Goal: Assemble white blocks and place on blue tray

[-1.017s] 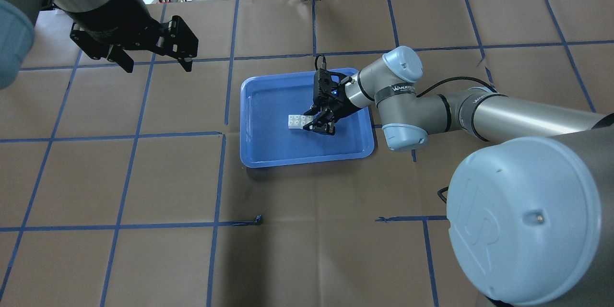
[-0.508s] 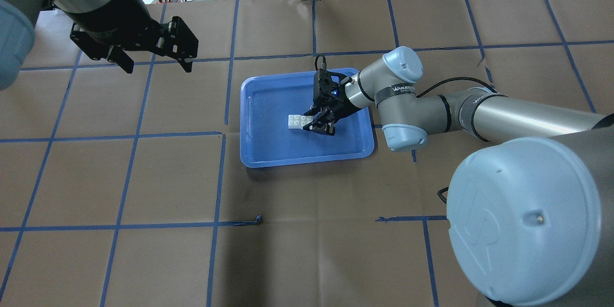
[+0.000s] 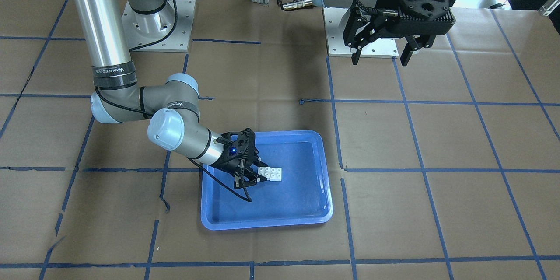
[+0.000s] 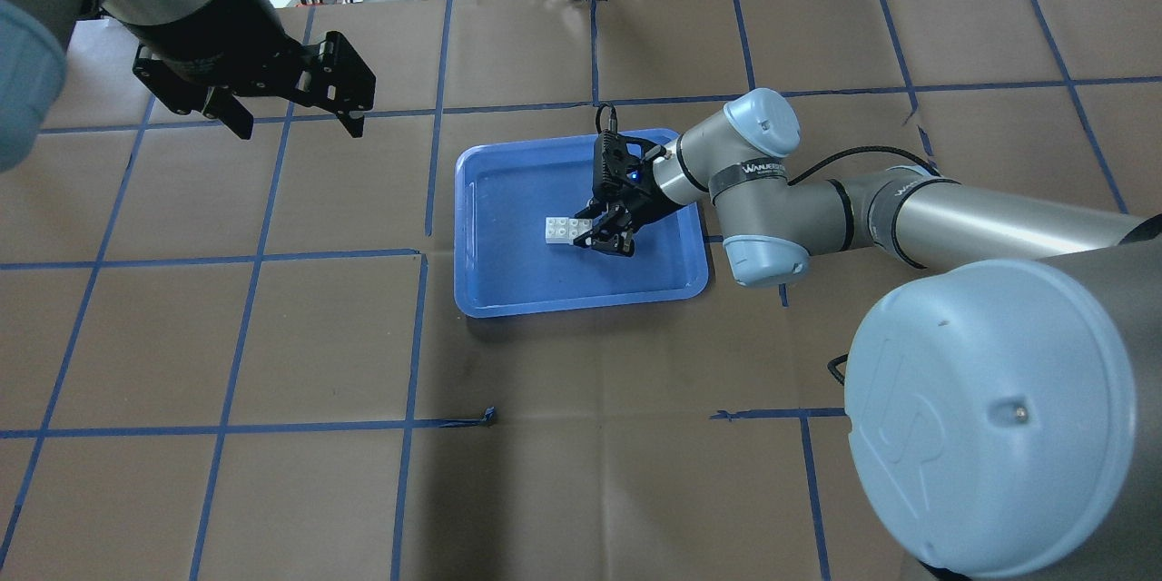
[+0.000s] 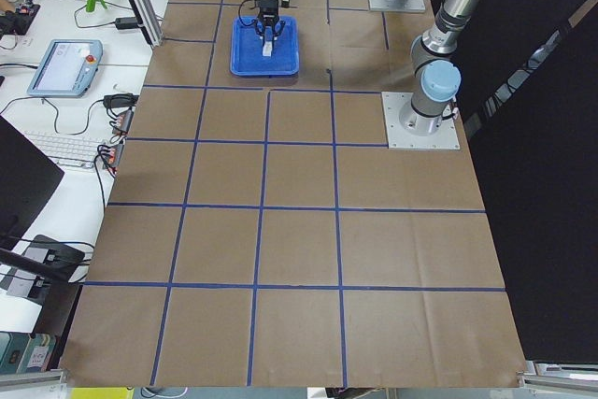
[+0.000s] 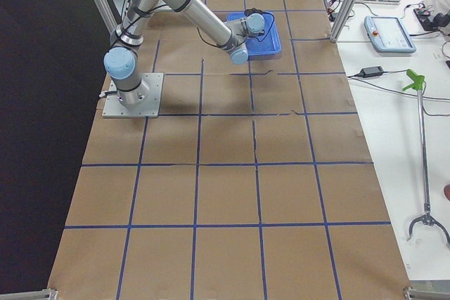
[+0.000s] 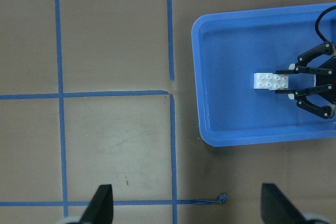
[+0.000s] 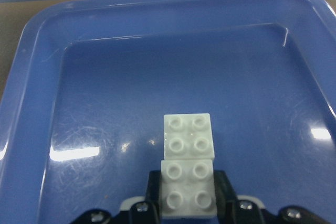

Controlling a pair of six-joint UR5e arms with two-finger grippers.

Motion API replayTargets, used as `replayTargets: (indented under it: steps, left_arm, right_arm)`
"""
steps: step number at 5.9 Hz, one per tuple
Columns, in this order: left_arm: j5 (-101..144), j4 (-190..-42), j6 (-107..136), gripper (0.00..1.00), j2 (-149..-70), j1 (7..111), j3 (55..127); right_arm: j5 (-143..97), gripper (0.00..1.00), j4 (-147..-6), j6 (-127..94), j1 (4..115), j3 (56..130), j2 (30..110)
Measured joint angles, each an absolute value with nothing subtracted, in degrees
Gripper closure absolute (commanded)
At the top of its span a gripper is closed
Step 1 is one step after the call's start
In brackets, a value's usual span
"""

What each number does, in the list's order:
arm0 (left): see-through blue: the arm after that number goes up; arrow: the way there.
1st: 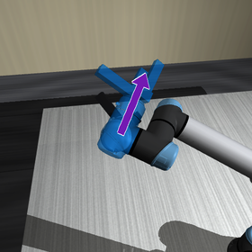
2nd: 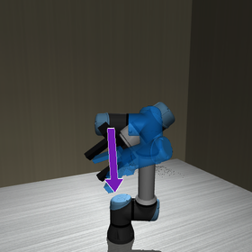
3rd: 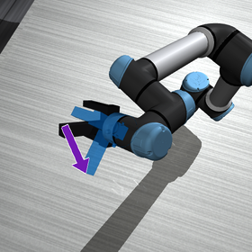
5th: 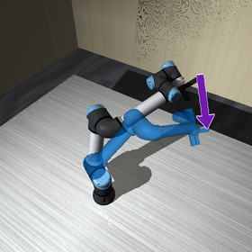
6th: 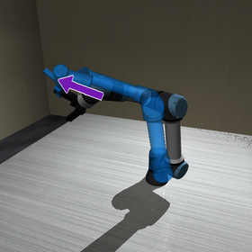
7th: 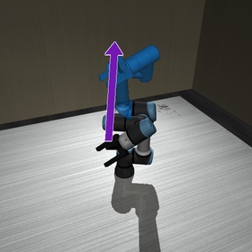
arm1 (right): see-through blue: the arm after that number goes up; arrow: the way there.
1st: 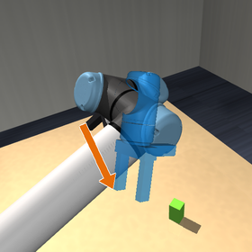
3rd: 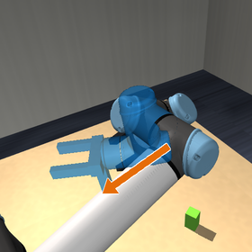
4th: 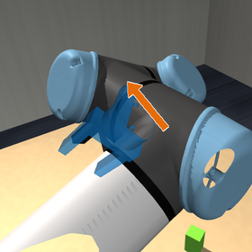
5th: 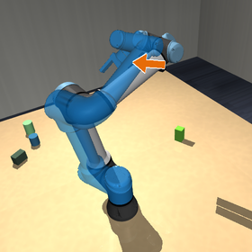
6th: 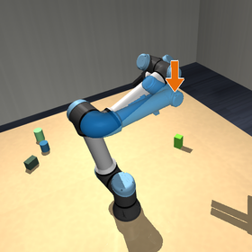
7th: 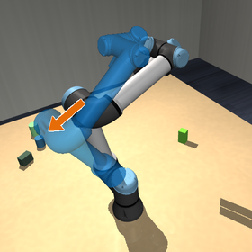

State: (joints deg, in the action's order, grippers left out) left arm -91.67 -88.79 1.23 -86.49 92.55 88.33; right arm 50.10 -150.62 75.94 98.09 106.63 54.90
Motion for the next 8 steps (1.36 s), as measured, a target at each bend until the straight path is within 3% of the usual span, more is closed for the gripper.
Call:
replayTargets:
  steps: [1, 2, 6, 8]
  left_arm:
    - [-91.7, -88.8, 1.2, 0.01, -86.5, 92.5, 88.3]
    - [-91.7, -88.8, 1.2, 0.01, -86.5, 92.5, 88.3]
    - [-91.7, -88.8, 1.2, 0.01, -86.5, 92.5, 88.3]
    - [-91.7, -88.8, 1.2, 0.01, -86.5, 92.5, 88.3]
  right_arm:
    - [50.1, 0.64, -150.7, 75.9, 98.1, 106.6, 54.8]
    - [50.1, 0.58, -150.9, 75.7, 98.1, 106.6, 54.7]
    - [50.0, 0.01, -151.3, 74.2, 98.1, 106.6, 54.6]
    - [50.4, 0.00, -151.2, 72.7, 98.0, 105.3, 54.9]
